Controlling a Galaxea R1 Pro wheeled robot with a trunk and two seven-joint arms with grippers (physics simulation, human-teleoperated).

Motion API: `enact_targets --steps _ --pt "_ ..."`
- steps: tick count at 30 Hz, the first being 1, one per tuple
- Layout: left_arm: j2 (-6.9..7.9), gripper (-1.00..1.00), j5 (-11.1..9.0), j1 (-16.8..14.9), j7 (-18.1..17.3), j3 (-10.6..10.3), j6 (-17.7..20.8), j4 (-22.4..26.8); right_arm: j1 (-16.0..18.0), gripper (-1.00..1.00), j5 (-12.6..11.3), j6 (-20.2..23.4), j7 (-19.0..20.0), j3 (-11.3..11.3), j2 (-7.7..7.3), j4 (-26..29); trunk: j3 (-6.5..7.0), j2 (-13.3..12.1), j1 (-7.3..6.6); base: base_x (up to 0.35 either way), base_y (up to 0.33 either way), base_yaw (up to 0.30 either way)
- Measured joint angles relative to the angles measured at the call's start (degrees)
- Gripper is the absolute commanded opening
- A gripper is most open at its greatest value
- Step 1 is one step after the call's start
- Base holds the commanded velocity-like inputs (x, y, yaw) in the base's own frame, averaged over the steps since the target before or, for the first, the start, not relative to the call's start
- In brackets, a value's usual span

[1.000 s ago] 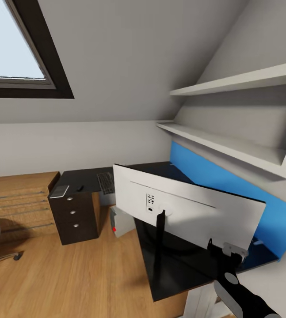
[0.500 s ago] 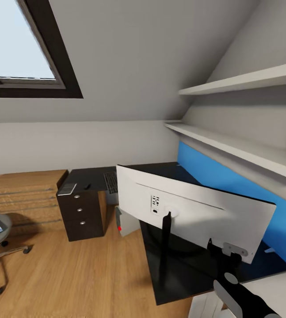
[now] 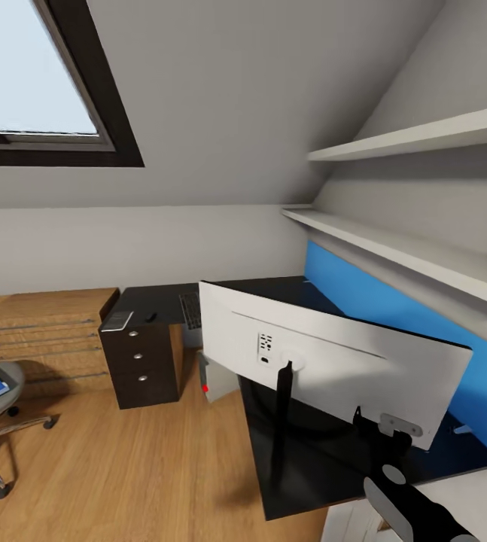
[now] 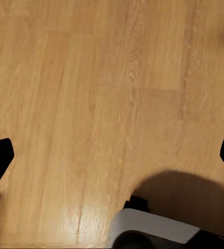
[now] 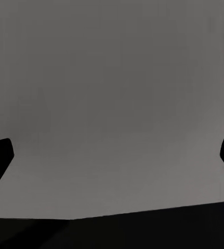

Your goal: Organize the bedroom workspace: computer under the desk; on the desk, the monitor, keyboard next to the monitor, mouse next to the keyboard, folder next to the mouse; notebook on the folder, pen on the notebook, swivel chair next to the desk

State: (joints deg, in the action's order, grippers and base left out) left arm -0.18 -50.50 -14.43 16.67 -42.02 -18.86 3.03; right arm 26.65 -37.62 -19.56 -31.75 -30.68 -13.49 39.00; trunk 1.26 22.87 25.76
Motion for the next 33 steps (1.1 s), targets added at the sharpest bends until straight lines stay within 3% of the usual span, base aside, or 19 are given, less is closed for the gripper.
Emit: enact_targets --steps 9,16,33 --pt "1.27 1.00 -0.22 -0.01 -4.10 0.11 -1.96 -1.85 0.00 1.00 -0.01 -0.01 0.07 -0.01 -0.04 -0.07 0.00 0.00 0.00 0.000 -0.081 0.000" --pt "1.20 1.00 -0.28 0.00 -4.50 0.07 -2.41 -1.84 0.01 1.00 -0.04 -0.05 0.05 -0.11 0.05 -0.16 0.00 0.00 0.00 -0.011 -0.012 0.049" --pt "1.42 1.00 -0.40 0.00 -4.50 0.36 -2.41 -1.80 0.01 1.00 -0.02 -0.04 0.11 -0.22 0.14 -0.35 0.01 -0.01 0.03 -0.262 -0.129 0.257"
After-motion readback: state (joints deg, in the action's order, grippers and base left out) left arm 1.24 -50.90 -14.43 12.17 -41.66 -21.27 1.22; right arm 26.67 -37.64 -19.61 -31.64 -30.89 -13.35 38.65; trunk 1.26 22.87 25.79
